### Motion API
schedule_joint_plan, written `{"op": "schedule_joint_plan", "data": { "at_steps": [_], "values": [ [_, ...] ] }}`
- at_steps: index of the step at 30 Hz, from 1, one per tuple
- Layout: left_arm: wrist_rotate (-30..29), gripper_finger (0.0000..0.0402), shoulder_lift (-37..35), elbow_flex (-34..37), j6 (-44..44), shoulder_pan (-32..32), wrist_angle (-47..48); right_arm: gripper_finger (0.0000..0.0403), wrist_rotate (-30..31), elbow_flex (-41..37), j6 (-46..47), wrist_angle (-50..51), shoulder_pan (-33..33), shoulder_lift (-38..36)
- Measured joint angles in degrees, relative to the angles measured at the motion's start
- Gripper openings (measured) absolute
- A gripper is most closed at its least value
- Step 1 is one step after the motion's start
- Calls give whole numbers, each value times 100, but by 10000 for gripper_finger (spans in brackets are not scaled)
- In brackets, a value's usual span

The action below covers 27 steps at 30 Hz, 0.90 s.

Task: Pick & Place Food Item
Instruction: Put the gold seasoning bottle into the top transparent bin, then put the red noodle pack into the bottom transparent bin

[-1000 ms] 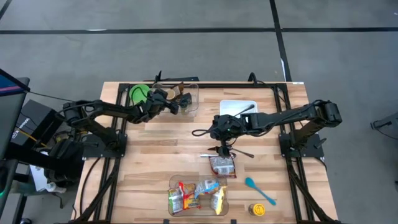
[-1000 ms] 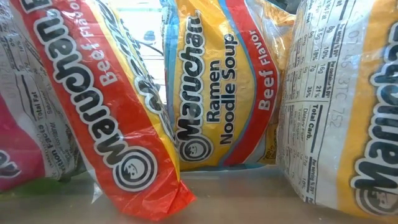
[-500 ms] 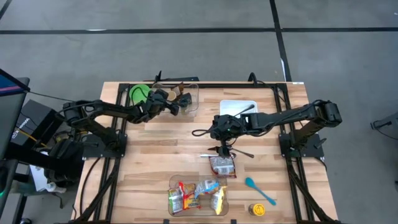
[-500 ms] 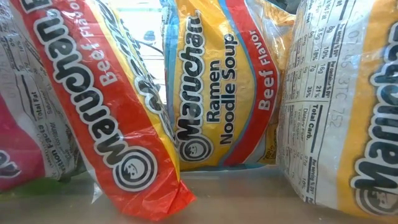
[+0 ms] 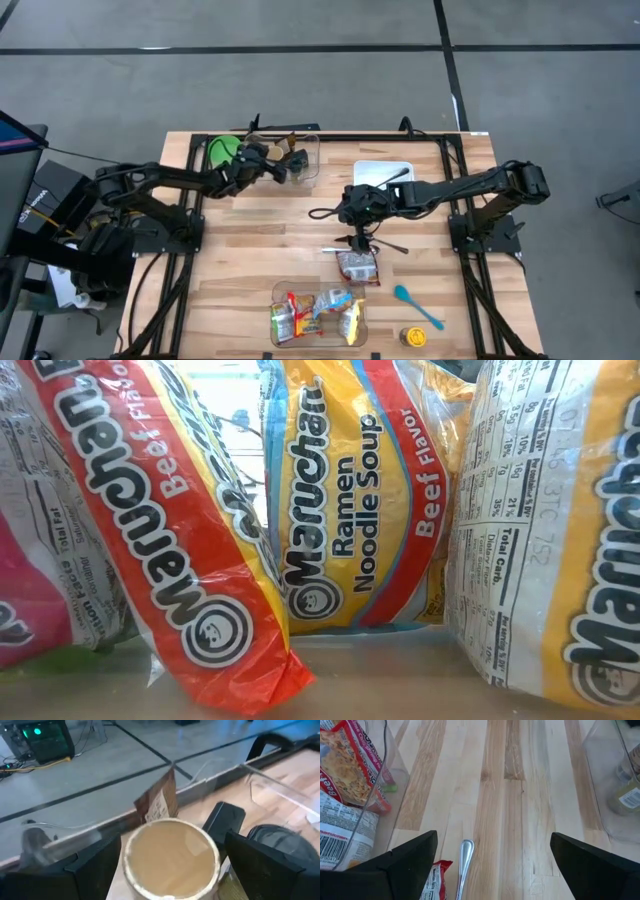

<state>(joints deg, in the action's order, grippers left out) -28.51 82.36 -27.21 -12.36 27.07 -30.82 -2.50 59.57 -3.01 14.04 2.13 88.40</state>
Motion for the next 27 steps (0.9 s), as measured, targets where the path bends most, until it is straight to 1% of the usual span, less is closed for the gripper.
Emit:
{"op": "schedule_joint_plan", "data": {
  "at_steps": [7, 11, 15, 21, 25, 27],
  "values": [
    [-13, 351, -471, 1, 139, 0, 60, 382, 0, 0, 2, 40, 2, 2],
    [66, 350, -876, 1, 135, 0, 133, 382, 0, 0, 0, 46, 4, 2],
    [342, 350, -1323, 1, 135, -19, 165, 382, 0, 0, 2, 46, 4, 2],
    [1048, 350, -1977, -1, 135, -174, 209, 382, 0, 0, 0, 46, 4, 2],
    [1516, 349, -2277, -1, 135, -319, 218, 382, -1, 0, 0, 46, 4, 2],
    [1674, 343, -2375, -1, 135, -399, 218, 382, 0, 0, 0, 46, 4, 2]
  ]
}}
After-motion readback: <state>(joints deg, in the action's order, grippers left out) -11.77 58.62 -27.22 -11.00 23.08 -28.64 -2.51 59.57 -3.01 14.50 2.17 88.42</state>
